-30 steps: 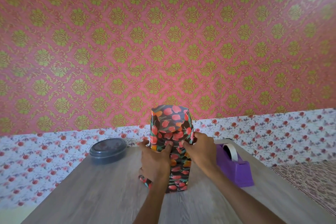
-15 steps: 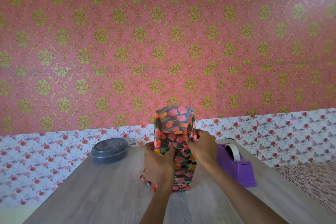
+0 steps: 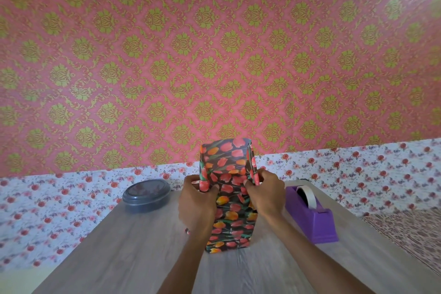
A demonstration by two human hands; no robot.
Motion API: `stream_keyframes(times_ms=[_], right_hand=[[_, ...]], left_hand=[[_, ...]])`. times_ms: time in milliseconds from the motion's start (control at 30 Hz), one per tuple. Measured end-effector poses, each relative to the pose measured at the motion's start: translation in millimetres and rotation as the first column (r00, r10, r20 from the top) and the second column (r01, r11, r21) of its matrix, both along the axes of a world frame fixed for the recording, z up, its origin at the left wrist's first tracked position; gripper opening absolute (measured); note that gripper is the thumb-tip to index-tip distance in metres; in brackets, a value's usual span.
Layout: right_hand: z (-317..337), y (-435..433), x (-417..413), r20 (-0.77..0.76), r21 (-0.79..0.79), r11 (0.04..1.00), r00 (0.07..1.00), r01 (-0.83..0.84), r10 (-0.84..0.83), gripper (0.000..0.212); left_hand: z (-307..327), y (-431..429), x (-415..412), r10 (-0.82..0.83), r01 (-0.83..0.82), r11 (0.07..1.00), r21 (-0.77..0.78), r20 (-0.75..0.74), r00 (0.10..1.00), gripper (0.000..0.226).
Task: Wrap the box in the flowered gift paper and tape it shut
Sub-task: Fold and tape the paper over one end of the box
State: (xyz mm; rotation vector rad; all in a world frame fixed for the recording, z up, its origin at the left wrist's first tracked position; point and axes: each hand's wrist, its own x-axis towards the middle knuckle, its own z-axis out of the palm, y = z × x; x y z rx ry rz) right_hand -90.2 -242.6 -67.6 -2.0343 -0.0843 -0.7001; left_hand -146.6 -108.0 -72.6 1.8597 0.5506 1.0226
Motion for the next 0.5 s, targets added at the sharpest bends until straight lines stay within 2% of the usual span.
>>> stream_keyframes(times_ms=[133, 200, 233, 267, 300, 333, 400, 433, 500], right_hand=[[-3, 4, -5, 0.014, 0.039, 0.999, 0.999, 0.034, -0.034, 0.017], [-4, 5, -5, 0.015, 0.056, 0.998, 0.999, 0.028, -0.029, 0.018], [-5, 5, -4, 0.017, 0.065, 0.998, 1.000, 0.023, -0.025, 0.018], [-5, 5, -4, 0.023, 0.068, 0.997, 0.999, 0.021, -0.023, 0.017], [-6, 5, -3, 0.033, 0.064, 0.998, 0.999, 0.024, -0.027, 0.016], [-6, 5, -2, 0.045, 0.057, 0.998, 0.998, 0.032, -0.034, 0.015], [-7, 5, -1, 0.063, 0.053, 0.998, 0.997, 0.043, -0.046, 0.017], [-7, 5, -1, 0.063, 0.059, 0.997, 0.997, 0.042, -0.046, 0.018], [-8, 4, -2, 0.062, 0.070, 0.997, 0.998, 0.025, -0.030, 0.018]], left_hand=[[0, -5, -6, 0.035, -0.033, 0.999, -0.027, 0.081, 0.996, 0.070], [-6, -8, -9, 0.164, -0.204, 0.966, 0.161, 0.227, 0.960, 0.068], [-11, -10, -11, 0.182, -0.298, 0.903, 0.310, 0.353, 0.918, 0.057], [-15, -11, -12, 0.113, -0.342, 0.823, 0.453, 0.460, 0.881, 0.042], [-18, -13, -14, -0.029, -0.317, 0.737, 0.597, 0.497, 0.867, 0.027], [-21, -15, -15, -0.165, -0.254, 0.628, 0.735, 0.445, 0.880, 0.018], [-20, -18, -16, -0.283, -0.047, 0.432, 0.901, 0.185, 0.941, 0.026], [-18, -20, -17, -0.264, 0.075, 0.402, 0.913, 0.037, 0.964, 0.035], [-10, -23, -14, -0.188, 0.230, 0.442, 0.867, -0.161, 0.969, 0.055]])
